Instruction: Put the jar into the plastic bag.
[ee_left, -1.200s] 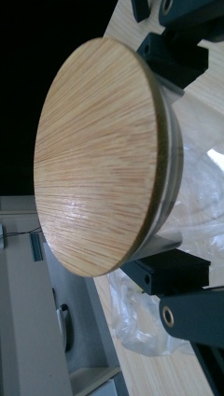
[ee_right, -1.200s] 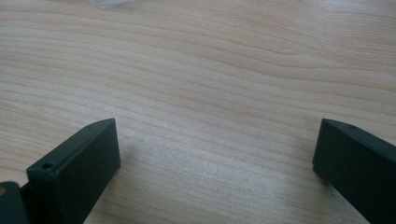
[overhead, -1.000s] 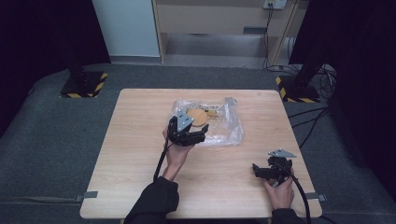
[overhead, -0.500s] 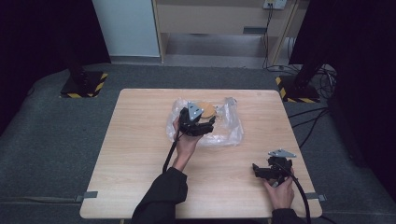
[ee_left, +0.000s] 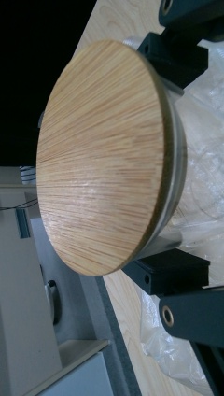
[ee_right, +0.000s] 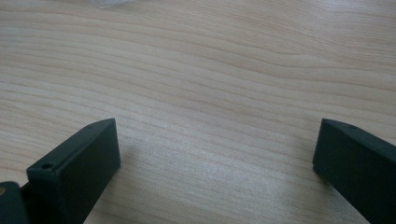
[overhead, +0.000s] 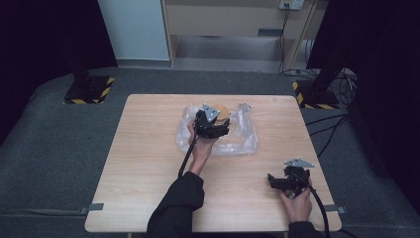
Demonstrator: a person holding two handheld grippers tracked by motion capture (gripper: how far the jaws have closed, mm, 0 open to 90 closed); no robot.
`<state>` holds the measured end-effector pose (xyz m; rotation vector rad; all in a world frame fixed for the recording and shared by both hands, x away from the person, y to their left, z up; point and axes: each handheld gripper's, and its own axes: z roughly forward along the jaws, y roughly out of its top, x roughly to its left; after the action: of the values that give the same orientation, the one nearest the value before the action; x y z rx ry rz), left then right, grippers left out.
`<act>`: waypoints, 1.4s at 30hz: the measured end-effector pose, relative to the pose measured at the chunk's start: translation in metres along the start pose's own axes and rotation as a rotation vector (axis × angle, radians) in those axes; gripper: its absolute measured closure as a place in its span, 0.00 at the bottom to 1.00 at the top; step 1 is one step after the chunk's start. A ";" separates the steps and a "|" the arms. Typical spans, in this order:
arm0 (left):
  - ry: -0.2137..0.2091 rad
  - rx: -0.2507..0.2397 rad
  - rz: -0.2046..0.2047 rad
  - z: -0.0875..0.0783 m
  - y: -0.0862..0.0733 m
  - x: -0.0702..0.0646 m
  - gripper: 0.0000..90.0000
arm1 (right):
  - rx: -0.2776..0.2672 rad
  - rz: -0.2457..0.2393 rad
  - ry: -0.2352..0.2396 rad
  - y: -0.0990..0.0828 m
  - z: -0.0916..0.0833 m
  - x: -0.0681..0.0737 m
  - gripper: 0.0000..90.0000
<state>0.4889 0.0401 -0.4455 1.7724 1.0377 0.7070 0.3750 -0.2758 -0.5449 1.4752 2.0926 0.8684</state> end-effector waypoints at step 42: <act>0.086 0.044 -0.040 0.049 -0.014 0.014 0.28 | 0.001 -0.001 0.001 0.000 0.000 0.000 0.01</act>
<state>0.5302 0.0343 -0.4779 1.7668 1.1513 0.7462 0.3749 -0.2759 -0.5449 1.4749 2.0944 0.8684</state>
